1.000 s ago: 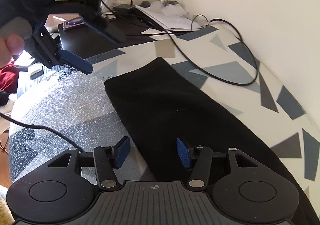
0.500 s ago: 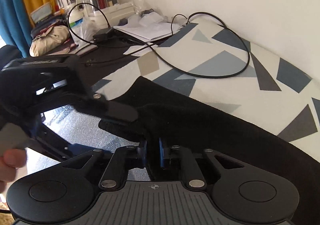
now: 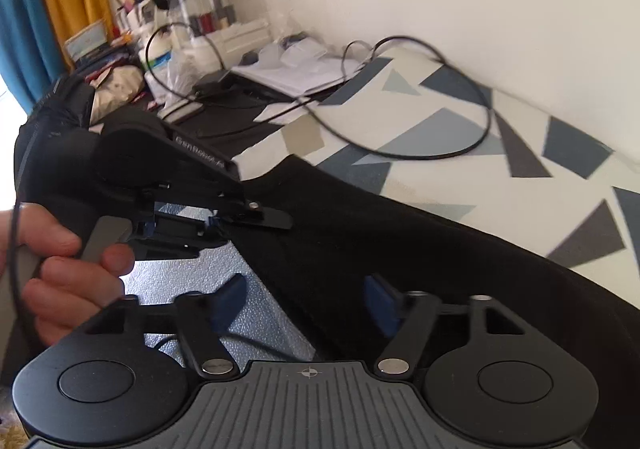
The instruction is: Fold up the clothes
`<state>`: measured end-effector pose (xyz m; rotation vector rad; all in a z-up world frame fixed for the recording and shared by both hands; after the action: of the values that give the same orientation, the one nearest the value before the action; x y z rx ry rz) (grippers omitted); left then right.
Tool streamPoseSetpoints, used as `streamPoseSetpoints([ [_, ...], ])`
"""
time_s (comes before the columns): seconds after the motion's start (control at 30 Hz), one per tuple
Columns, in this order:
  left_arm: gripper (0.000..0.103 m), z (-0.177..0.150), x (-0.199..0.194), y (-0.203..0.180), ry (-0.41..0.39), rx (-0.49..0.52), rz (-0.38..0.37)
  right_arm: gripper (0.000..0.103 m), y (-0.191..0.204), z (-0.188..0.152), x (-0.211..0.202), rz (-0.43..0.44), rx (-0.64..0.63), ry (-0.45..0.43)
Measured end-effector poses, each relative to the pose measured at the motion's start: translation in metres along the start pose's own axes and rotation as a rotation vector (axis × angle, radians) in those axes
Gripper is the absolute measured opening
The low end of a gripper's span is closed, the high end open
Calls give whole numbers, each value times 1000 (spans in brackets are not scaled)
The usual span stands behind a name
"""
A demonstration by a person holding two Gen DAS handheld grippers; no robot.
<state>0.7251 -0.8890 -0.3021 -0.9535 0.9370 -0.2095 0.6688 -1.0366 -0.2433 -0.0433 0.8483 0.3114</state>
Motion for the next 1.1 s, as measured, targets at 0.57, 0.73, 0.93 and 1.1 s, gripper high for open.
streamPoseSetpoints([
  [0.57,7,43,-50,33,-141,257,262,52,-259,-88,-122,-516,491,-59],
  [0.73,8,41,-48,31,-154,258,291,45,-276,-74,-101,-532,398,-63],
  [0.93,8,43,-47,30,-144,272,300,46,-246,-45,-43,-431,266,-40],
  [1.1,8,43,-46,30,-136,273,310,47,-217,-31,-5,-345,55,7],
])
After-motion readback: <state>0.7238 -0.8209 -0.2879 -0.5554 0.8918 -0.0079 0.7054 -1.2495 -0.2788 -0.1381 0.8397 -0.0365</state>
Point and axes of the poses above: each gripper's, at about its wrist camera, not at the fingertips, and x roughly the way its jaws point, y to its left, z to its top, the point moved 10 cm from there along x, roughly the way its jaws point, and after that the axes turned 9 degrees about -z, right-handed, at the moved point
